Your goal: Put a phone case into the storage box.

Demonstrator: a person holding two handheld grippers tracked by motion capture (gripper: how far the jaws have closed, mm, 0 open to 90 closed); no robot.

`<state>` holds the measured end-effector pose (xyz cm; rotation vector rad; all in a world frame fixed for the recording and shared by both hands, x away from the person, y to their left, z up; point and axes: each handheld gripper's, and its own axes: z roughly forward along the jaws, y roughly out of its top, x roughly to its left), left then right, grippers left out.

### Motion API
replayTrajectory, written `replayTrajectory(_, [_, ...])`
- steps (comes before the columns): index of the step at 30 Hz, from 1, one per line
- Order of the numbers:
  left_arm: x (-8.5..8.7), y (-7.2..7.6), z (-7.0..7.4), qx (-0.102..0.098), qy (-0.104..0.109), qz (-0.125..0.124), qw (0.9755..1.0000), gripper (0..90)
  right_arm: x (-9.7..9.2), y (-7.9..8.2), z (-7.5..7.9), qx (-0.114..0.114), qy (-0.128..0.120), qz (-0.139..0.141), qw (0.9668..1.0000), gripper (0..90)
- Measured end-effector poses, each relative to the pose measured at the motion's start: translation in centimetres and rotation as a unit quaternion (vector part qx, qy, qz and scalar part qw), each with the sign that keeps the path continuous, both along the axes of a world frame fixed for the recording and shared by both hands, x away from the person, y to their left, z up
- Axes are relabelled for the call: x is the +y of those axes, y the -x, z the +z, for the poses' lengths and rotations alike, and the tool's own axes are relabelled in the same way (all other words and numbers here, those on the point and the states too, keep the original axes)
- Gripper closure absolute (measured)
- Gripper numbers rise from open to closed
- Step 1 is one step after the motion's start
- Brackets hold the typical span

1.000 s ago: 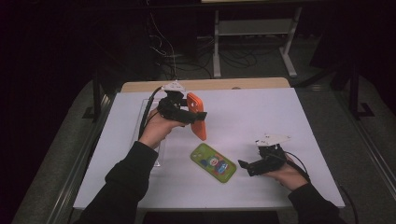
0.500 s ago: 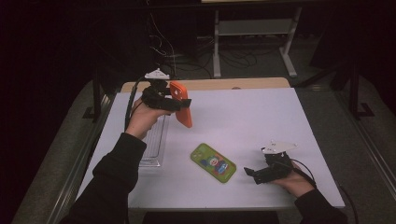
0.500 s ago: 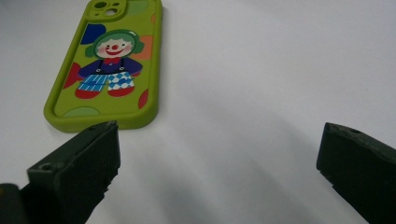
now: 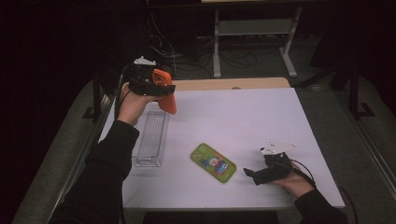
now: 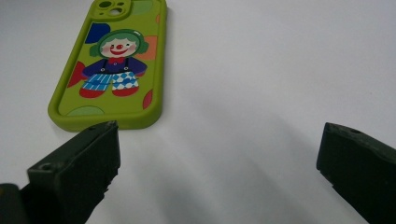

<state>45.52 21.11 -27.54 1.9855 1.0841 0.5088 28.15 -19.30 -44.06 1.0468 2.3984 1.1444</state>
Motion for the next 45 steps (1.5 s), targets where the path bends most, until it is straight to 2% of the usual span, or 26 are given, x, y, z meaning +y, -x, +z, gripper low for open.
replayTrajectory(4, [0.7,-1.2,-0.5,0.015,-0.020,0.034,0.9991,14.8,0.0,0.0,0.0,0.000,-0.002,0.000,1.0000,0.0])
replayTrajectory(9, [1.5,-2.6,-1.4,0.029,-0.039,0.079,0.9957,14.9,-0.1,0.0,0.1,0.000,-0.005,0.001,1.0000,0.0])
replayTrajectory(11, [1.7,-3.0,-1.8,0.037,-0.037,0.091,0.9944,14.8,-0.1,0.0,0.1,0.003,-0.006,0.001,1.0000,0.0])
replayTrajectory(14, [1.8,-3.6,-2.4,0.043,-0.054,0.116,0.9909,14.8,-0.1,0.0,0.1,-0.004,-0.004,0.002,1.0000,0.0])
replayTrajectory(21, [1.8,-5.0,-3.8,0.059,-0.072,0.156,0.9833,14.7,-0.1,0.0,0.3,-0.005,-0.009,0.003,0.9999,0.0])
replayTrajectory(25, [1.7,-5.7,-4.7,0.067,-0.068,0.178,0.9795,14.6,-0.1,0.0,0.3,-0.006,-0.009,0.004,0.9999,0.0])
replayTrajectory(28, [1.5,-6.1,-5.2,0.064,-0.060,0.190,0.9778,14.6,-0.2,0.0,0.3,-0.008,-0.011,0.006,0.9999,0.0])
replayTrajectory(33, [1.3,-6.6,-5.8,0.069,-0.076,0.210,0.9723,14.5,-0.3,0.0,0.4,-0.006,-0.018,0.004,0.9998,0.0])
replayTrajectory(37, [1.3,-6.9,-6.3,0.074,-0.072,0.215,0.9711,14.5,-0.3,0.0,0.5,-0.007,-0.017,0.004,0.9998,0.0])
replayTrajectory(41, [0.9,-7.0,-6.9,0.073,-0.082,0.219,0.9696,14.4,-0.2,0.0,0.5,-0.007,-0.016,0.007,0.9998,0.0])
replayTrajectory(45, [1.0,-7.1,-7.3,0.077,-0.081,0.228,0.9672,14.2,-0.3,0.0,0.5,-0.005,-0.018,0.007,0.9998,0.0])
